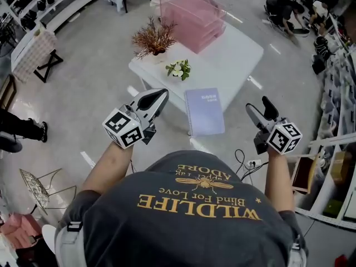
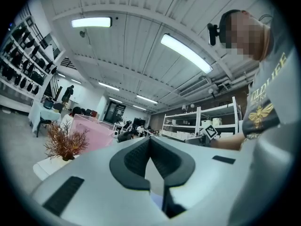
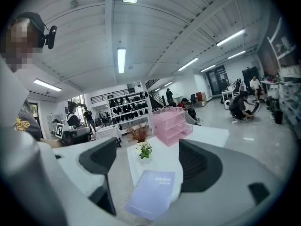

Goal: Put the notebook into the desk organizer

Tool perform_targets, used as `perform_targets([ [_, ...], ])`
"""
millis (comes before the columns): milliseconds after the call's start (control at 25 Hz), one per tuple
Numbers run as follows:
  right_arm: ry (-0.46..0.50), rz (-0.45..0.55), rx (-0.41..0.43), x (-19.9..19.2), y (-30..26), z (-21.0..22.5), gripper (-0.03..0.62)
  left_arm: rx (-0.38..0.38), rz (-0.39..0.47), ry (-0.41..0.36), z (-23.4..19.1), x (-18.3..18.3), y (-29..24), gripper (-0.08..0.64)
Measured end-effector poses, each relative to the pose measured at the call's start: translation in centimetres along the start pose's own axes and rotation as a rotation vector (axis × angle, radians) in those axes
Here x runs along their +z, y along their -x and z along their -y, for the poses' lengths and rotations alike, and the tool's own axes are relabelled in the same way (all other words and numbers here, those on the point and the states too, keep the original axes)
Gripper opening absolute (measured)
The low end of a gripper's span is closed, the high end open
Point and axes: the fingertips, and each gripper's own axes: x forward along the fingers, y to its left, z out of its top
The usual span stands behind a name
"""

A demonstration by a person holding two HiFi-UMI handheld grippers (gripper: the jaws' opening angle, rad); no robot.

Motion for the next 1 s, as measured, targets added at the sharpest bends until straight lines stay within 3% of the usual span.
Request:
perform_targets([
  [240,-0.026,-0.013,0.038,0.2,-2.2,4.1,0.399,0.022,-0.038,0.006,-1.1,-1.5,-4.4,0.002],
  [600,-0.051,-0.075,0.263,-0.5,-6.7,11.3,0.399,0.195,-0.046,0.009,1.1,-3.2,-10.5,0.002],
  [800,-0.115,-0.159,0.327,-3.4,-8.8,12.3,0.399,0.245,-0.075,0.028,0.8,-4.8,-10.8,0.002],
  [1000,-0.188,-0.328,0.301,-9.7,-10.0,12.9,0.399,0.196,-0.083,0.084,-0.6,-7.5,-10.6,0.002],
])
